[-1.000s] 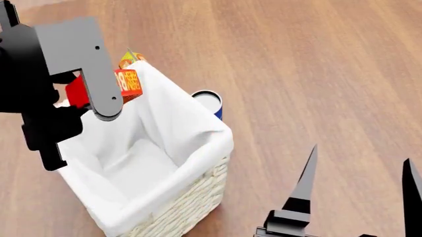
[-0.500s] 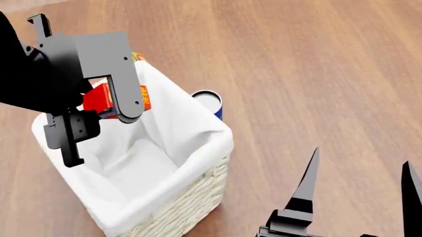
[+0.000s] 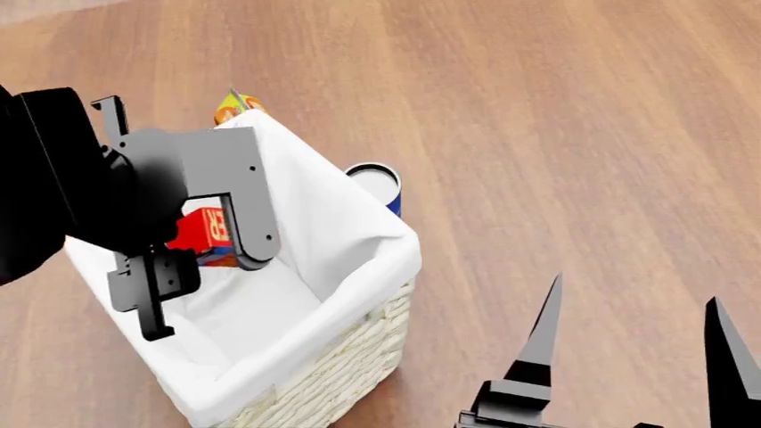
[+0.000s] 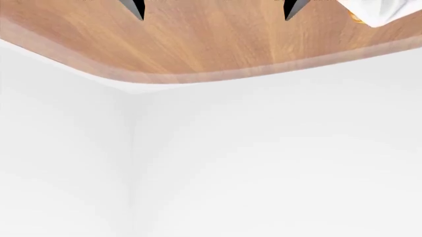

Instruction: Pick up the butter and put it in the basket.

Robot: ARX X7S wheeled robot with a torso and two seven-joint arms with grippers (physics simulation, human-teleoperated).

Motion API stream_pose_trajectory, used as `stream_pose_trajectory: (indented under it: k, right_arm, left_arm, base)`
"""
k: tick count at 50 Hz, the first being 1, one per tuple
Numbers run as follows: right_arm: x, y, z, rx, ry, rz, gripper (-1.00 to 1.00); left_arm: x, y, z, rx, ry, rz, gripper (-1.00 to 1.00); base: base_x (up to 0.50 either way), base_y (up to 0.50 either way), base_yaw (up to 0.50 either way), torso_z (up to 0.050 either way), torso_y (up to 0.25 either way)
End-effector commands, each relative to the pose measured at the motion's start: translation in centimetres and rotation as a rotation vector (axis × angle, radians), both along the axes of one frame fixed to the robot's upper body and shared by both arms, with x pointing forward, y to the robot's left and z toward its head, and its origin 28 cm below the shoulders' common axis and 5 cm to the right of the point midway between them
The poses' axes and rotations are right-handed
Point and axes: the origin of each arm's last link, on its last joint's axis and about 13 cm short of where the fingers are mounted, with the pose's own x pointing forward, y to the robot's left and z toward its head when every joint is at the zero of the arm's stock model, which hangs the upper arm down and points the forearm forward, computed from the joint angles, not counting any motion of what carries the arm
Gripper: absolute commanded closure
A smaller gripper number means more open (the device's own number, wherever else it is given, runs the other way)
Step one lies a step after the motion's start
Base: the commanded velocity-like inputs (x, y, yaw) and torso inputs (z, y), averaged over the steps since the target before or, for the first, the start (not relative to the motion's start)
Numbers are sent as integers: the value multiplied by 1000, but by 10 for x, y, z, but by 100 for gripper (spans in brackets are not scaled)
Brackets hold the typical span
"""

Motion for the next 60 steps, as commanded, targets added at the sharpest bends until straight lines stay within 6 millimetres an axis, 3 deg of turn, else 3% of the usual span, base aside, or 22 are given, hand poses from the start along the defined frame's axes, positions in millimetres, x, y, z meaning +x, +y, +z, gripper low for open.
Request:
stream_pose_trajectory:
  k: [1,25,60]
  right_arm:
    - [1,-1,-1,0,6,-5,-100]
    - [1,-1,-2,-5,7,-7,-100]
    - [5,0,-7,-3,25,0,-100]
  left_arm:
    - [9,-6,-9,20,-31,-14,100]
    - [31,-8,-35,55,-7,-9,100]
    - [50,-12,-53,93,-44,4,100]
  base:
    - [0,0,0,0,10]
    - [0,0,0,0,1]
    - [0,0,0,0,1]
